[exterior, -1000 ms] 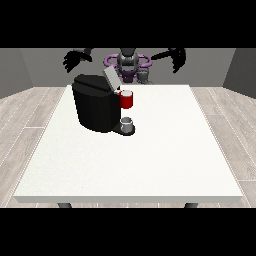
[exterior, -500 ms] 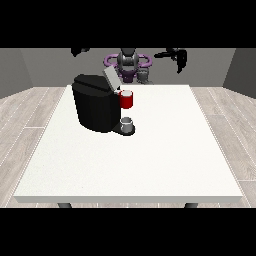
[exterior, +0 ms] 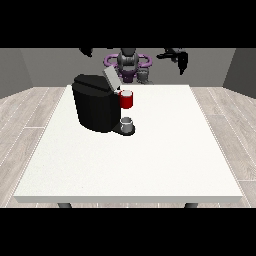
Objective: Insert the coffee pod into the coffee machine and close the lid
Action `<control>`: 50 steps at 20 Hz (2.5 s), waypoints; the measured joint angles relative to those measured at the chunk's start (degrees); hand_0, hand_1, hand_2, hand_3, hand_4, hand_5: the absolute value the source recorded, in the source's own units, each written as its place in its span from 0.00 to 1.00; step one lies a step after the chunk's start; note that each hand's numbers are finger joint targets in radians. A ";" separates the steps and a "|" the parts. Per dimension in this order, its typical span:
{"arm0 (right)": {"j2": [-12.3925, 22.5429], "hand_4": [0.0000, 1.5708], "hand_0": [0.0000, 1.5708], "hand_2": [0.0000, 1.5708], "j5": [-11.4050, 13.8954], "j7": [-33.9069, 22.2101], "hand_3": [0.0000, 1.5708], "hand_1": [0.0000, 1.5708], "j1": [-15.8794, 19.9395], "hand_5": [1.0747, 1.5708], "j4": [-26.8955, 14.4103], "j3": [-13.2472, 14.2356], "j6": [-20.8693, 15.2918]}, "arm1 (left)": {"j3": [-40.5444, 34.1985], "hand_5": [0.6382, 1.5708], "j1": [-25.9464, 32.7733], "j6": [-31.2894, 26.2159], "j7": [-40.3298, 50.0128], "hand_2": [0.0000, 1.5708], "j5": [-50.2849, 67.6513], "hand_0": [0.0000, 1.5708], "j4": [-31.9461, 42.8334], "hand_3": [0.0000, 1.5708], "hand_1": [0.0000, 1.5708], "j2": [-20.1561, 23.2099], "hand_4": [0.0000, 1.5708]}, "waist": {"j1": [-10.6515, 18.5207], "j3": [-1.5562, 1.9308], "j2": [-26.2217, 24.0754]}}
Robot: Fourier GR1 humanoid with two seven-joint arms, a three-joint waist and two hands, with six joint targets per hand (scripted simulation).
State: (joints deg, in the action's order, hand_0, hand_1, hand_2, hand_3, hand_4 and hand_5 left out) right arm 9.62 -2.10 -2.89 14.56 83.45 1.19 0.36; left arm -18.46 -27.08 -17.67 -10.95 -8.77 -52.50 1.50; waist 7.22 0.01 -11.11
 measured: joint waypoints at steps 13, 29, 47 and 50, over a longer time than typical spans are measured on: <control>0.17 0.00 0.00 0.00 -1.84 1.76 0.00 0.00 8.03 1.00 -9.17 3.70 2.69 | 5.33 1.00 7.88 1.83 6.74 0.00 6.89 0.00 -17.16 0.00 0.00 0.15 0.00 | 1.05 0.00 6.86; -0.16 0.00 0.00 0.00 1.24 3.35 0.00 0.00 17.11 1.00 -17.47 3.22 3.89 | 6.94 1.00 12.67 4.19 7.45 0.00 10.09 0.00 -25.73 0.00 0.00 2.81 0.08 | -0.52 -0.01 12.28; -2.08 0.07 0.00 0.00 4.21 6.66 0.00 0.00 24.72 1.00 -23.32 2.73 2.47 | 7.55 1.00 12.49 5.93 5.82 0.00 10.58 0.00 -25.04 0.00 0.00 4.93 0.09 | -0.13 -0.07 15.04; -2.82 0.09 0.00 0.00 4.87 4.84 0.00 0.00 26.29 1.00 -23.83 1.71 2.79 | 7.52 1.00 11.93 6.55 5.83 0.00 10.46 0.00 -24.25 0.00 0.00 5.20 0.11 | -0.49 -0.04 14.81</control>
State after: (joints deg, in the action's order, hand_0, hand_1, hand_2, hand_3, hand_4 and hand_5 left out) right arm 6.80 2.77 1.95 40.85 59.62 2.90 3.14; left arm -10.94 -15.15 -11.11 -5.12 1.69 -76.75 6.70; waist 6.73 -0.03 3.70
